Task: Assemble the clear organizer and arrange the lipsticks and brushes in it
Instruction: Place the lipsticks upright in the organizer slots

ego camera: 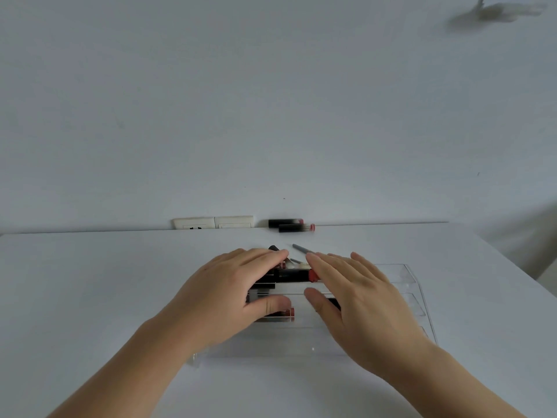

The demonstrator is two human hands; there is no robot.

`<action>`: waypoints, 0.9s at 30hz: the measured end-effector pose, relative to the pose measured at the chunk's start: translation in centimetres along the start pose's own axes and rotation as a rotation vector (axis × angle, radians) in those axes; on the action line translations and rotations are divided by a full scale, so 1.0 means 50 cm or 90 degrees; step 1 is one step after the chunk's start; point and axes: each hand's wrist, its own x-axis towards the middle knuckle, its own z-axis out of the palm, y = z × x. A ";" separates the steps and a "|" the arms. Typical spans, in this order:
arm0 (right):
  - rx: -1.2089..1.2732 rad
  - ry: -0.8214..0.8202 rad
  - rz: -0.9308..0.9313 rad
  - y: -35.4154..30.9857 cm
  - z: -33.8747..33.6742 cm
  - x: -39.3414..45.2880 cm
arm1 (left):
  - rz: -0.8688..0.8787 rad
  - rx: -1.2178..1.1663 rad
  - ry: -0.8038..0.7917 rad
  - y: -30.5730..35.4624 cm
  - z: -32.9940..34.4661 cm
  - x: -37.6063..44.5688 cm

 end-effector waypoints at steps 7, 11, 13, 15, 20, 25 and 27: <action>-0.071 0.077 0.081 0.011 0.005 0.001 | -0.007 -0.037 0.078 0.009 -0.003 -0.003; -0.053 0.090 0.062 0.009 0.005 0.003 | -0.023 -0.148 0.133 0.000 -0.008 -0.007; -0.026 0.115 0.055 0.011 -0.003 0.008 | -0.067 -0.236 0.170 -0.015 -0.014 -0.008; -0.004 0.135 0.063 0.016 -0.019 0.026 | -0.129 -0.306 0.222 -0.044 -0.022 -0.007; 0.072 -0.041 0.137 0.071 -0.066 0.157 | -0.252 -0.253 0.131 -0.136 -0.025 -0.013; 0.044 -0.256 0.102 0.116 -0.022 0.287 | -0.206 -0.252 -0.002 -0.153 -0.016 -0.017; 0.057 -0.299 0.099 0.124 0.011 0.311 | -0.201 -0.250 0.001 -0.158 -0.014 -0.016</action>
